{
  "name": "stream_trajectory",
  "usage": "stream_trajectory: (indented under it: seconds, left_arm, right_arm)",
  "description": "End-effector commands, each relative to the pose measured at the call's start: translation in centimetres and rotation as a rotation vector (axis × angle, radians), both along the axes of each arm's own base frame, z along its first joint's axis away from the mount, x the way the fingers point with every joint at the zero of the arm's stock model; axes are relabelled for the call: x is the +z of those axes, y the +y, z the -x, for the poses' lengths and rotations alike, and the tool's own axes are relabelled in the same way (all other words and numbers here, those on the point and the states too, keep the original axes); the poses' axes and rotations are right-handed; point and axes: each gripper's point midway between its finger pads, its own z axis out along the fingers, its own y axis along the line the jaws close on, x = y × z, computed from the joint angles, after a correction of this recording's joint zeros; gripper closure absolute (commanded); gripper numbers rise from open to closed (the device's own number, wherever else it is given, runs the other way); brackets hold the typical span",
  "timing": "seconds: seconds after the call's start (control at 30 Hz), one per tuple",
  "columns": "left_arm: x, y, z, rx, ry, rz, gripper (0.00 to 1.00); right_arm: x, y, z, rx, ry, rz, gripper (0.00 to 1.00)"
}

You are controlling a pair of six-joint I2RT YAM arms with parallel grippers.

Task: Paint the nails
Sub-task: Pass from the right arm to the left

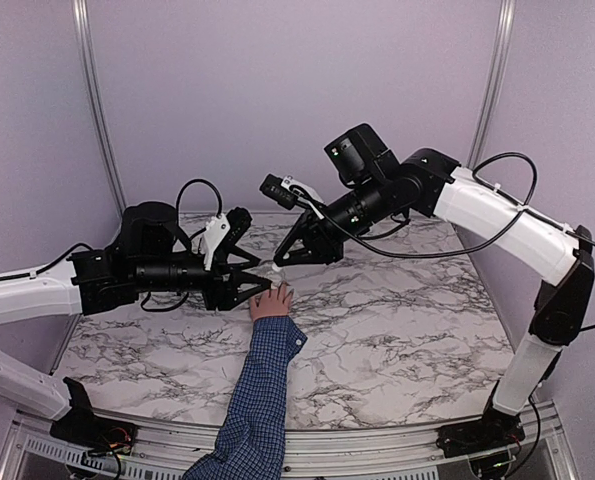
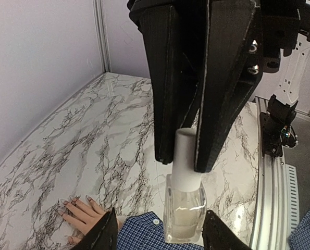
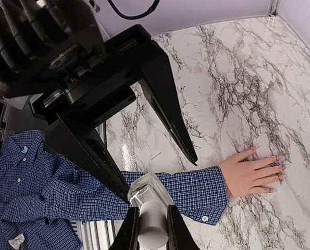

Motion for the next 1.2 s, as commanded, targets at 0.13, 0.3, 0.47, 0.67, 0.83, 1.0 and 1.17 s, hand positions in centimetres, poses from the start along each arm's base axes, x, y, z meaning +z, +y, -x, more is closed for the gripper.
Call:
stream_trajectory:
  seconds: [0.13, 0.3, 0.47, 0.67, 0.83, 1.0, 1.17]
  left_arm:
    - [2.1, -1.5, 0.1, 0.006, -0.086, 0.050, 0.54]
    - [1.9, -2.7, 0.7, -0.010, -0.078, 0.051, 0.56]
    - [1.7, -3.2, 0.9, -0.017, -0.074, 0.053, 0.64]
    - [2.1, -3.5, 0.8, -0.014, -0.089, 0.063, 0.69]
    - [2.0, -3.8, 0.5, -0.011, -0.093, 0.060, 0.76]
    - [2.5, -3.8, 0.2, 0.008, -0.095, 0.082, 0.96]
    - [4.6, -2.7, -1.1, 0.113, -0.118, 0.178, 1.00]
  right_arm:
    - [1.5, -0.2, -0.4, -0.052, -0.014, 0.004, 1.00]
    - [1.6, -0.2, -0.3, -0.049, -0.018, 0.003, 1.00]
    - [2.0, -0.1, -0.1, -0.033, -0.019, -0.016, 1.00]
    - [2.0, 0.1, 0.5, 0.006, -0.017, -0.025, 1.00]
    - [1.9, 0.3, 0.5, 0.021, -0.009, -0.023, 1.00]
    - [2.5, 0.3, 0.2, 0.001, -0.023, -0.043, 0.99]
    - [3.8, 0.4, -2.0, -0.120, -0.004, -0.107, 0.64]
